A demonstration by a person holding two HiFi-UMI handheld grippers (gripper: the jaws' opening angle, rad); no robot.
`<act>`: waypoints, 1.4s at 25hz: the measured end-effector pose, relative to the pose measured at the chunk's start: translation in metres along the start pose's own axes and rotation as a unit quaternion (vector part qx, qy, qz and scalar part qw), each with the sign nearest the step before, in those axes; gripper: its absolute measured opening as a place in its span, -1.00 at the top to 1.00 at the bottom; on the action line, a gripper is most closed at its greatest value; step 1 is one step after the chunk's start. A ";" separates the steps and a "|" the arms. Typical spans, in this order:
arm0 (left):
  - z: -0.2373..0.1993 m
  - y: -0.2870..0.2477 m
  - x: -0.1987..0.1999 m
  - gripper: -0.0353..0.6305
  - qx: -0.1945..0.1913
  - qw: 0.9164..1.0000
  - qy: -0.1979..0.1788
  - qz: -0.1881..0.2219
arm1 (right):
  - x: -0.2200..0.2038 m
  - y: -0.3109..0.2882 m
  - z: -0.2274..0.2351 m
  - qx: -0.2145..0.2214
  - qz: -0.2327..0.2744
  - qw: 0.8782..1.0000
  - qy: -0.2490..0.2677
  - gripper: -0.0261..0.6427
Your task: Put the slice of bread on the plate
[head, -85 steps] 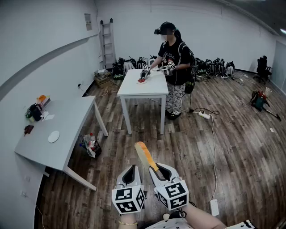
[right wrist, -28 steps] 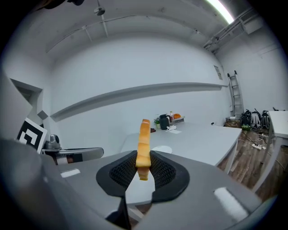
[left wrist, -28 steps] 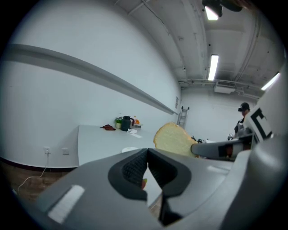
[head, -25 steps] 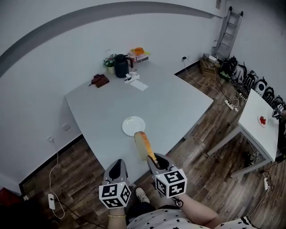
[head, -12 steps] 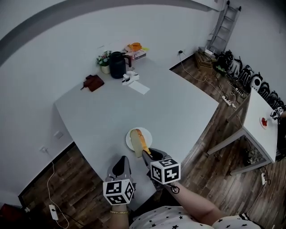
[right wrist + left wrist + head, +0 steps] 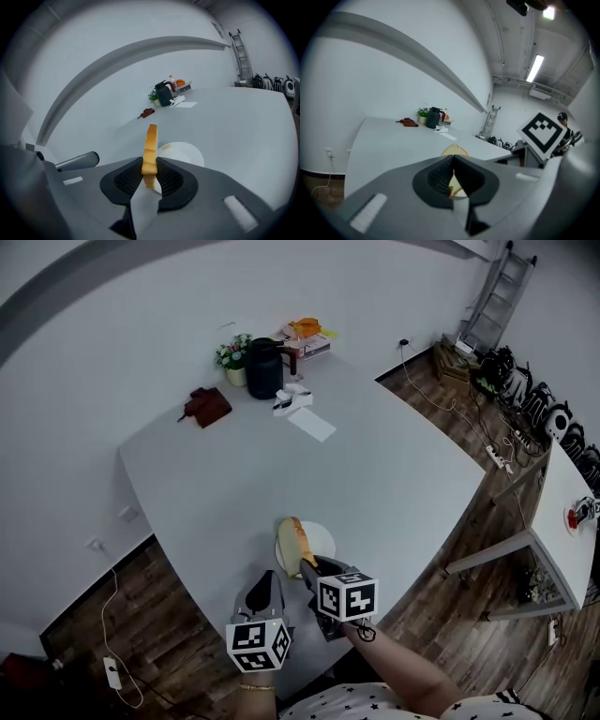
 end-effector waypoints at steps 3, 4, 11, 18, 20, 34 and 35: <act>-0.001 -0.009 -0.003 0.87 0.005 1.000 0.005 -0.007 | 0.005 -0.006 0.005 0.000 -0.007 1.000 -0.001 0.66; -0.001 -0.012 -0.003 0.87 0.005 1.000 0.007 -0.008 | 0.006 -0.007 0.007 -0.003 -0.009 1.000 0.001 0.66; 0.004 -0.021 -0.004 0.87 -0.004 1.000 0.013 -0.009 | 0.004 0.001 0.012 -0.069 0.006 0.991 0.111 0.40; 0.012 -0.021 0.000 0.87 -0.017 1.000 0.003 -0.007 | 0.003 0.013 0.015 -0.076 0.030 0.987 0.142 0.28; 0.014 -0.020 0.000 0.87 -0.020 1.000 -0.001 -0.006 | 0.003 0.019 0.014 -0.080 0.044 0.984 0.151 0.27; 0.036 -0.009 0.008 0.87 -0.048 0.999 -0.020 0.001 | -0.004 0.071 -0.012 -0.032 0.099 0.983 0.151 0.93; 0.038 -0.008 0.009 0.87 -0.049 0.999 -0.021 0.001 | -0.005 0.073 -0.013 -0.035 0.102 0.982 0.155 0.93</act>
Point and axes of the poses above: the fingertips, and each gripper's own axes: y backward along the fingers, z to its right, x out of its top, the point moved 8 cm from there along y, backward along the fingers, and after that the axes turned 13 degrees about -y, right-handed, at the moved point
